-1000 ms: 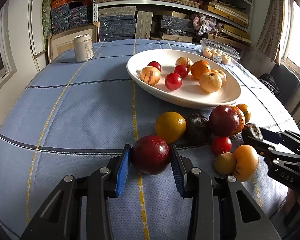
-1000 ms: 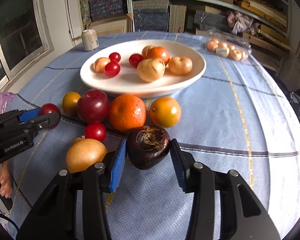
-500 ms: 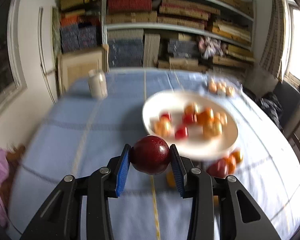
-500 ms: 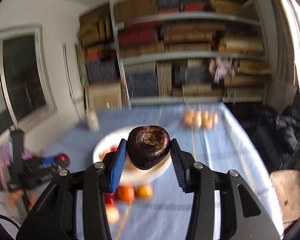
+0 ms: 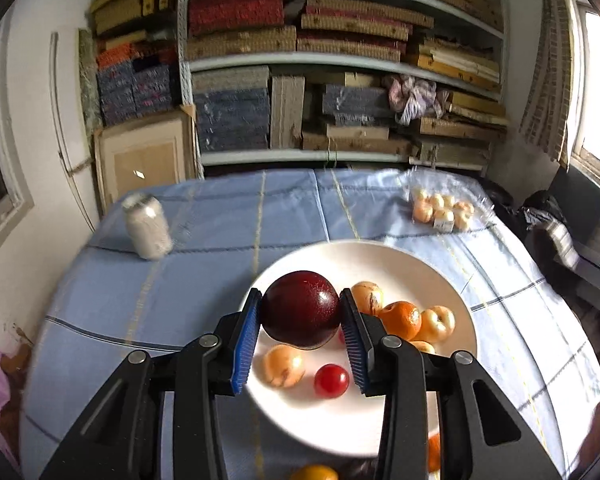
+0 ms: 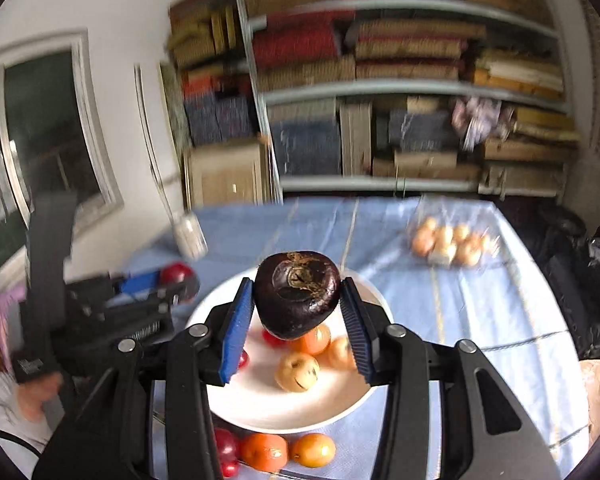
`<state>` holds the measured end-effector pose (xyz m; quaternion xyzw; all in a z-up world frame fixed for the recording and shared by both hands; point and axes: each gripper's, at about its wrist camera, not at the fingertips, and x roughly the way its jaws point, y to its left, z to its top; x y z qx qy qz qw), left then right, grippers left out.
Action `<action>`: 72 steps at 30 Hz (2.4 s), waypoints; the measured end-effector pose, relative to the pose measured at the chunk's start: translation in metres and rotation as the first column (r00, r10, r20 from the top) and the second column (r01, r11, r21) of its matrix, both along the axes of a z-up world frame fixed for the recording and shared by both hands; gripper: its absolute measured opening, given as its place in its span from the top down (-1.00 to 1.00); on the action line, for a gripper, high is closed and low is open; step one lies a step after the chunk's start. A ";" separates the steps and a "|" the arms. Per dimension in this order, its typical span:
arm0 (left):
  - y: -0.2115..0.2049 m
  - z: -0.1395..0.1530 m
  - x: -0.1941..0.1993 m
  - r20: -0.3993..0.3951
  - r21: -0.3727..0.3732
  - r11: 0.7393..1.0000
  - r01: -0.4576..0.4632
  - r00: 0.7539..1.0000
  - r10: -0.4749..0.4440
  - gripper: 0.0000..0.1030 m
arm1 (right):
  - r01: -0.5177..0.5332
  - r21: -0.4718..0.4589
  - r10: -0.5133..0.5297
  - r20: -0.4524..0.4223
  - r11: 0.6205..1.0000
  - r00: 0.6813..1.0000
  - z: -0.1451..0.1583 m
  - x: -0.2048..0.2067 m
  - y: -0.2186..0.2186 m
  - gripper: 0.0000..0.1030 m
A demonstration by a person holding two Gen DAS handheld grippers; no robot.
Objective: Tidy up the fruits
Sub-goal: 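Carry both dark fruits onto the white plate and open both tools, then move both tools back toward the remaining fruit cluster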
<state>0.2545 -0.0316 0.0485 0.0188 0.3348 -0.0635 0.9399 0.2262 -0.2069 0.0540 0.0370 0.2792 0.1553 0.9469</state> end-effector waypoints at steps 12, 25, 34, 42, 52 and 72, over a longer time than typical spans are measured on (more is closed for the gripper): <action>-0.003 -0.053 0.071 -0.097 -0.013 0.999 -0.030 0.995 0.029 0.23 | 0.027 -0.054 -0.035 -0.164 0.998 0.986 -0.071 0.104 0.009 0.16; -0.004 -0.070 0.086 -0.131 0.012 0.999 -0.034 0.991 0.035 0.23 | 0.005 -0.056 -0.016 -0.187 0.998 0.982 -0.089 0.119 0.012 0.16; -0.006 -0.069 0.085 -0.121 0.021 0.999 -0.029 0.992 0.031 0.21 | -0.001 -0.049 -0.010 -0.211 0.999 0.978 -0.095 0.122 0.013 0.15; -0.009 -0.066 0.081 -0.094 0.035 0.999 -0.029 0.995 0.032 -0.20 | 0.001 -0.028 -0.006 -0.190 1.000 0.982 -0.086 0.117 0.010 0.13; -0.010 -0.059 0.075 -0.072 0.039 0.999 -0.032 0.997 0.035 -0.44 | -0.007 -0.004 0.006 -0.169 1.000 0.986 -0.073 0.110 0.009 0.12; 0.007 -0.026 -0.059 0.013 0.061 0.995 -0.080 0.997 0.079 -0.53 | -0.013 0.118 0.021 -0.068 0.993 0.997 -0.032 -0.026 -0.002 -0.17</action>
